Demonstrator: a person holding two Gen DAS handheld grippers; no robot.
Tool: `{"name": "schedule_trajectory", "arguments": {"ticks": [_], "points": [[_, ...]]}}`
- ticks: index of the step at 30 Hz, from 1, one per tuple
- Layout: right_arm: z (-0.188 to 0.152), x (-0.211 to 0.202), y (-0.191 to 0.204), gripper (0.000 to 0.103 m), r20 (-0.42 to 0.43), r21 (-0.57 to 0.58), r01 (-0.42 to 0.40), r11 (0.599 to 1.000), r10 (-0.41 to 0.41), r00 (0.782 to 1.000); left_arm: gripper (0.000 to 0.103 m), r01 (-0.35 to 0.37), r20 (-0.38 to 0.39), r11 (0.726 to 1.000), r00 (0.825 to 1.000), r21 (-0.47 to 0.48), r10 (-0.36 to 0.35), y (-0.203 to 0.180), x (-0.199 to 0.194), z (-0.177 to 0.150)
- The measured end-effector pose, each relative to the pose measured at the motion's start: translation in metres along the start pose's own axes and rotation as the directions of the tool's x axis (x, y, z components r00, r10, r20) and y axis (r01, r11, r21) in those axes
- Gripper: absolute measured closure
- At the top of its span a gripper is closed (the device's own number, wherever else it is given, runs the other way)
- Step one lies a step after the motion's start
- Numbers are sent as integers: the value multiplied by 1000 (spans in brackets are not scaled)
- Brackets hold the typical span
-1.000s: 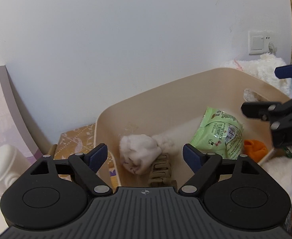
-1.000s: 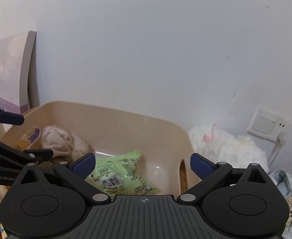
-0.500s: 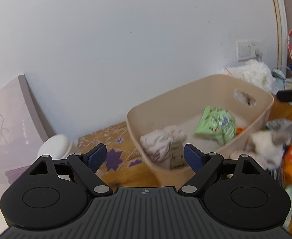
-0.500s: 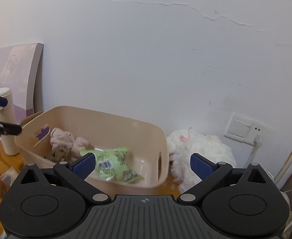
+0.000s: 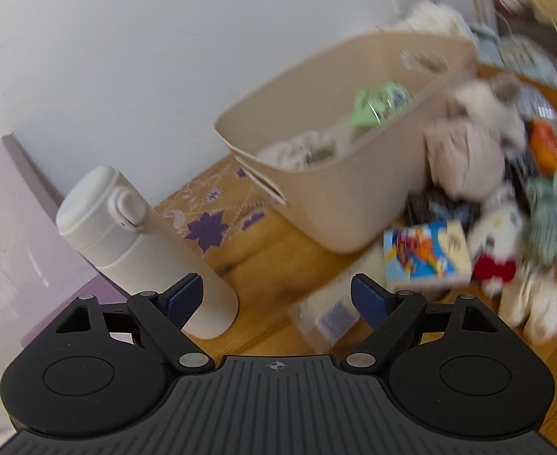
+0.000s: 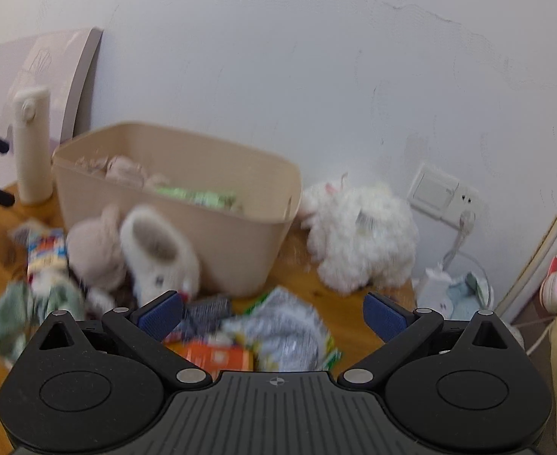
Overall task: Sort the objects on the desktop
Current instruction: 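Grasp the clear wrapped packet with the left gripper while the right grasps the orange bottle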
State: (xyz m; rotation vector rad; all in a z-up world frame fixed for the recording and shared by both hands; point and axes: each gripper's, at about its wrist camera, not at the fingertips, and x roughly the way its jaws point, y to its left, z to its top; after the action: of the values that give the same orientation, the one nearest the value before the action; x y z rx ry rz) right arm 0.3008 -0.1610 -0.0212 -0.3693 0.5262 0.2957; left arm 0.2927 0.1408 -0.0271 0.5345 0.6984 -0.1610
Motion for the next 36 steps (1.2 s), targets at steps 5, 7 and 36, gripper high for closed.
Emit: {"name": "schedule_trajectory", "arguments": {"ticks": [5, 7, 36], "points": [[-30, 6, 16, 0, -49, -11, -13, 1000, 12, 999, 16, 27, -23, 996, 999, 87, -25, -5, 13, -11], [-38, 11, 20, 0, -72, -2, -19, 1000, 18, 997, 16, 42, -34, 992, 999, 120, -39, -8, 23, -13], [-40, 67, 34, 0, -107, 267, -47, 963, 78, 991, 10, 404, -45, 915, 914, 3, -403, 3, 111, 4]]}}
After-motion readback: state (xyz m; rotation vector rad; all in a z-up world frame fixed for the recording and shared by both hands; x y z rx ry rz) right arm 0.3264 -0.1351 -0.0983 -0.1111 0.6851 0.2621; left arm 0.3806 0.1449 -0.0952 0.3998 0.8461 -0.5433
